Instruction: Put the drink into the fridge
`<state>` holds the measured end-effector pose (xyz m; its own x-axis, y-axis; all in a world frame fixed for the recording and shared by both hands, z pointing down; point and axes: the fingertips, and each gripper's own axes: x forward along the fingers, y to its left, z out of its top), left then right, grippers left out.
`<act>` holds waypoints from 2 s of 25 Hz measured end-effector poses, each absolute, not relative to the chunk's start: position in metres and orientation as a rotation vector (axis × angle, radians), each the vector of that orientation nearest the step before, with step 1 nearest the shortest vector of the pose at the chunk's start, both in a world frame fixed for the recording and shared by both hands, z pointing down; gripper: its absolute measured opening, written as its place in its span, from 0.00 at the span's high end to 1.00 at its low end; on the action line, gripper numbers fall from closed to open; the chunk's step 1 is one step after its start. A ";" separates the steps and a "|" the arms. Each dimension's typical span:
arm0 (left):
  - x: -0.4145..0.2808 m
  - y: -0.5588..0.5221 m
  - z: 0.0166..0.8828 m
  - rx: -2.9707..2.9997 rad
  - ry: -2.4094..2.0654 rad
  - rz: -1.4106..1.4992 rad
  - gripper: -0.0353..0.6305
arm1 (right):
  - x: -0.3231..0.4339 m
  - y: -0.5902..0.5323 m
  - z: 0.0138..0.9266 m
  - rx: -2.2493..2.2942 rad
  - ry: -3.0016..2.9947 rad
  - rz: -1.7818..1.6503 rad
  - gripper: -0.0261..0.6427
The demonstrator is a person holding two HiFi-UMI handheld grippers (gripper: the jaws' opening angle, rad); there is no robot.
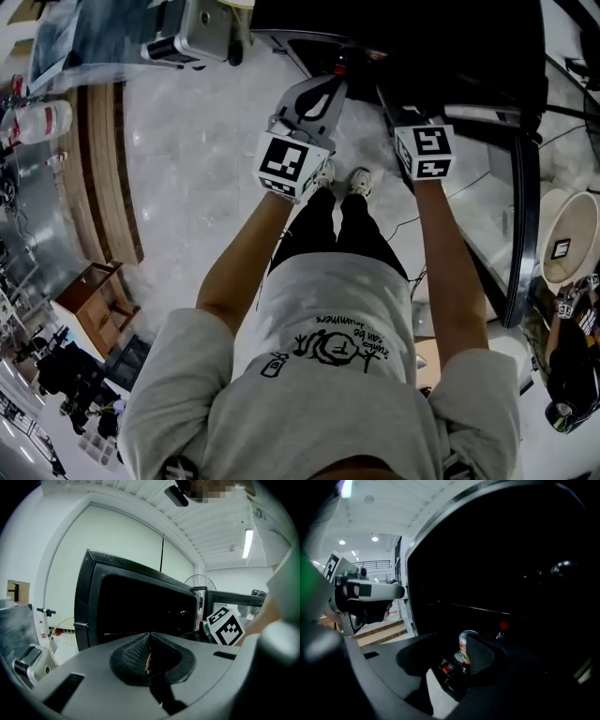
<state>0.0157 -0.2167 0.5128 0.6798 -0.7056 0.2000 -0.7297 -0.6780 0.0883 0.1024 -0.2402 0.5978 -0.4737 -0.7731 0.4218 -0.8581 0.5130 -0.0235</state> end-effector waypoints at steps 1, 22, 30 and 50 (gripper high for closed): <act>0.016 -0.215 0.508 2.724 -1.170 0.207 0.91 | 0.103 -0.238 0.591 1.363 -2.406 0.334 0.67; 0.005 -0.164 0.386 2.826 -1.109 0.089 0.91 | 0.085 -0.186 0.420 1.329 -2.612 0.222 0.90; 0.005 -0.142 0.328 2.865 -1.070 0.022 0.91 | 0.079 -0.155 0.355 1.294 -2.652 0.100 0.92; -0.004 -0.091 0.233 2.913 -1.048 -0.054 0.91 | 0.068 -0.097 0.244 1.240 -2.702 0.008 0.94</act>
<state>-0.0039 -0.0913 0.2330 0.7705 -0.6372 -0.0177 -0.6356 -0.7701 0.0543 0.0679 -0.0975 0.2437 -0.6401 -0.7525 0.1548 -0.7535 0.6543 0.0652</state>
